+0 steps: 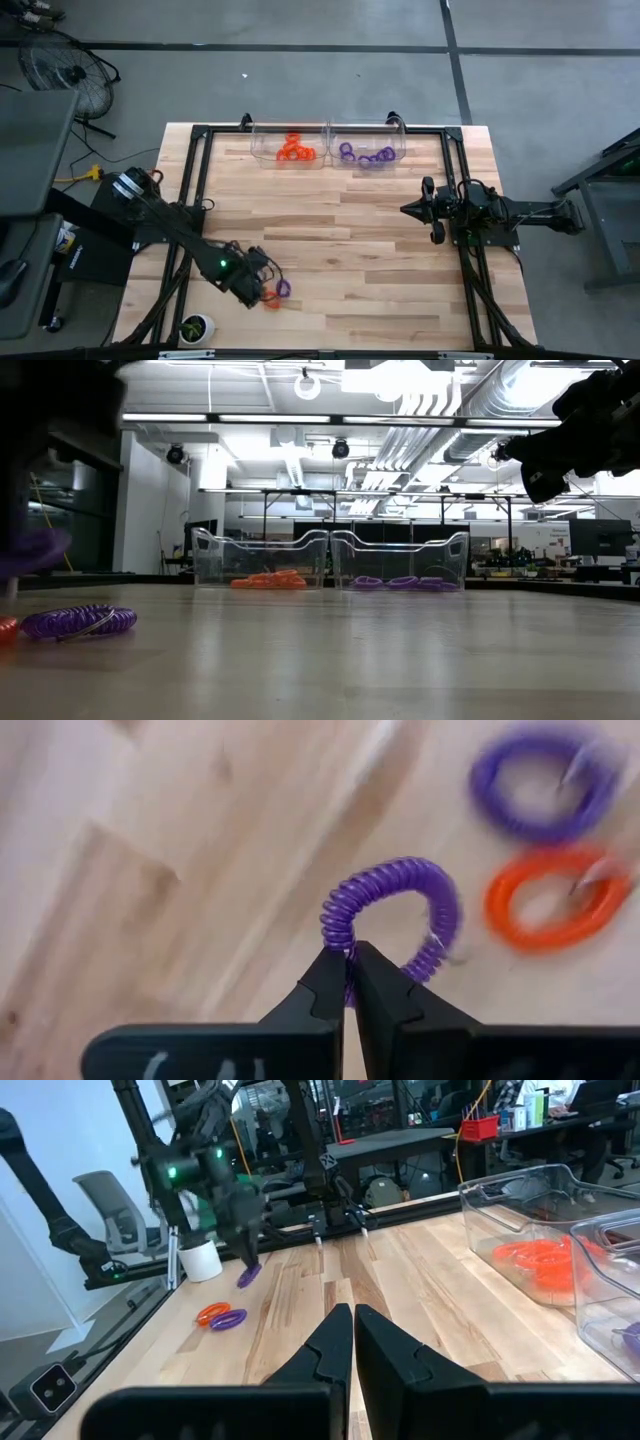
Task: Sort spring keychains
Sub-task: Put the violet spring keychain into the right transparent bin
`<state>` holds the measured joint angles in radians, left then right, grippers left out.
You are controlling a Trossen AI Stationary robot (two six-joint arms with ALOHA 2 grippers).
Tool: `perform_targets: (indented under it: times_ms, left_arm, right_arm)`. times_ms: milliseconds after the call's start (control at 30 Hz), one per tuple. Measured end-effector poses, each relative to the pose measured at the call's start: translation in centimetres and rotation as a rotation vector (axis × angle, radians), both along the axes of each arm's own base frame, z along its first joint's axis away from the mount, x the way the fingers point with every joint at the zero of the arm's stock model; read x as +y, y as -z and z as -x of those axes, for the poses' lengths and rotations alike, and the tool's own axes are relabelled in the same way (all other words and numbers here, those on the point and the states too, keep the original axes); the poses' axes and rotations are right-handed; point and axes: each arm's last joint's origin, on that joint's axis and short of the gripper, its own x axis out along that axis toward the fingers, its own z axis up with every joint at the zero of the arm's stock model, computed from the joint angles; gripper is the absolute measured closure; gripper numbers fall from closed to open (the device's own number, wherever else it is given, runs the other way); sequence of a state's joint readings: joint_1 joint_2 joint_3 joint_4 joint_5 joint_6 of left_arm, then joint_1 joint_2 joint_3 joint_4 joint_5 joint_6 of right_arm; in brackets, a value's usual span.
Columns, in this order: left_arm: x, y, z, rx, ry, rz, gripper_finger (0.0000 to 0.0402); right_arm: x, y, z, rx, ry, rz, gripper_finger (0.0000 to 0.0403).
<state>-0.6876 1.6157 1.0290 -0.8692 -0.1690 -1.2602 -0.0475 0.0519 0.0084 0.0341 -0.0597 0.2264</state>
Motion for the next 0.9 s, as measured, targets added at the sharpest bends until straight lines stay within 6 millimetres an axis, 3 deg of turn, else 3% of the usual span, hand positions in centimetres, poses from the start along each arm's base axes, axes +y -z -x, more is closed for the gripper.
perform_targets:
  times_ms: [233,500,900]
  left_arm:
    - [2.1,-3.0,-0.7,-0.194,0.017,-0.053,0.0401]
    - [6.1,-4.5,-3.9,-0.325,0.058,-0.045,0.0402]
    - [15.6,-5.7,-8.7,-0.537,0.05,-0.078,0.0402]
  right_arm:
    - [0.0,0.0,0.0,0.0,0.0,0.0,0.0391]
    - [0.0,0.0,0.0,0.001,0.0,0.0,0.0391]
    - [0.0,0.0,0.0,0.0,0.001,0.0,0.0391]
